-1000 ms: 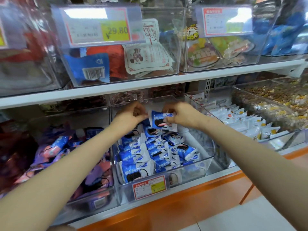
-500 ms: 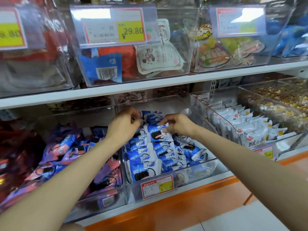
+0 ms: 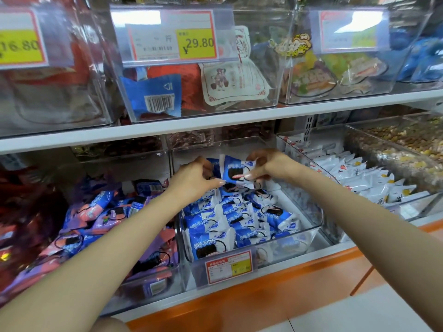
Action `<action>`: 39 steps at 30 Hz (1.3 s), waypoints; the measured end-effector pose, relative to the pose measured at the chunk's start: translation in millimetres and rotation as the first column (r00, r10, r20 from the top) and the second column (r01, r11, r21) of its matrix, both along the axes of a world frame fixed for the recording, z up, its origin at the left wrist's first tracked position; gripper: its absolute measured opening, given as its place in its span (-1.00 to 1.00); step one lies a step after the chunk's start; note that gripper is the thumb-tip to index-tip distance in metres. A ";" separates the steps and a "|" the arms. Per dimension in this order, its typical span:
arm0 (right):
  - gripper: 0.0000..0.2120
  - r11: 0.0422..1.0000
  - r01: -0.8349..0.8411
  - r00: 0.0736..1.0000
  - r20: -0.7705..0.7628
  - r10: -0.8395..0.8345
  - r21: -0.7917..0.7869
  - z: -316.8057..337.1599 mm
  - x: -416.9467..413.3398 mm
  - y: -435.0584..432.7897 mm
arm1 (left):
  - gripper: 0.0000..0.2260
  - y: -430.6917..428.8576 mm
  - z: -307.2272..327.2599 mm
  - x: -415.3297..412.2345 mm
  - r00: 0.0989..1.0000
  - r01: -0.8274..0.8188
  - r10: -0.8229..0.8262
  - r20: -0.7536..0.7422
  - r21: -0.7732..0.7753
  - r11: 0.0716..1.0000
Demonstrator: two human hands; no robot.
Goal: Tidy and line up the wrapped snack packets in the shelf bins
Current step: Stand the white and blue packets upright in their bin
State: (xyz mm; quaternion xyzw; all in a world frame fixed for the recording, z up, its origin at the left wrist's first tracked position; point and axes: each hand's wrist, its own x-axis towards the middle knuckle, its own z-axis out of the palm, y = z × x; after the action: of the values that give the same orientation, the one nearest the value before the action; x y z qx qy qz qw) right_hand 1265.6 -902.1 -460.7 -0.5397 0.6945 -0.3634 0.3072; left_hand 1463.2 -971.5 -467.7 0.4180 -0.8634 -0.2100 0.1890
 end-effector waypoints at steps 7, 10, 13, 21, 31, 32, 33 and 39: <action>-0.62 0.998 -0.056 0.982 0.179 0.060 -0.028 1.9 -3.3 2.5 | -0.96 8.5 5.5 -4.2 0.984 0.042 -0.026 -0.176 0.085 0.996; -0.62 0.999 -0.017 0.950 0.311 0.029 -0.040 1.2 -4.5 4.5 | -0.92 9.9 5.0 -3.7 0.977 0.054 -0.019 -0.215 0.158 0.986; -0.64 0.998 0.004 0.938 0.347 0.016 -0.055 1.0 -6.8 4.3 | -0.97 9.0 6.3 -5.5 0.984 0.013 0.003 -0.176 0.091 0.996; -0.69 0.996 -0.026 0.947 0.318 0.053 -0.091 -0.2 -6.2 3.3 | -0.89 9.6 6.0 -8.3 0.992 0.027 -0.033 -0.123 -0.044 0.999; -0.72 0.999 0.000 0.985 0.171 0.005 -0.034 -9.9 -4.6 -5.9 | -0.87 0.8 5.5 -2.3 0.991 -0.101 0.100 0.092 0.005 0.995; -0.73 1.000 0.014 0.994 0.109 -0.014 0.001 -12.9 -4.7 -7.1 | -0.88 -0.3 6.4 0.8 0.985 -0.125 0.131 0.116 -0.052 0.991; -0.73 0.999 0.024 0.999 0.040 -0.025 0.035 -17.0 -4.8 -8.7 | -0.89 -2.2 7.0 3.7 0.982 -0.142 0.150 0.112 -0.077 0.987; -0.66 0.988 0.068 0.996 -0.065 -0.060 0.135 -44.8 0.8 -20.0 | -0.94 -5.8 2.3 7.9 0.982 -0.155 0.169 0.082 -0.157 0.975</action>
State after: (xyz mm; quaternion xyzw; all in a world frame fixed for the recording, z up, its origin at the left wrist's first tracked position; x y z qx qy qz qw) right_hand 1266.4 -922.1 -505.5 -0.5055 0.7439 -0.3078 0.3103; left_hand 1471.1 -977.2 -465.4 0.4810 -0.8478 -0.1082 0.1953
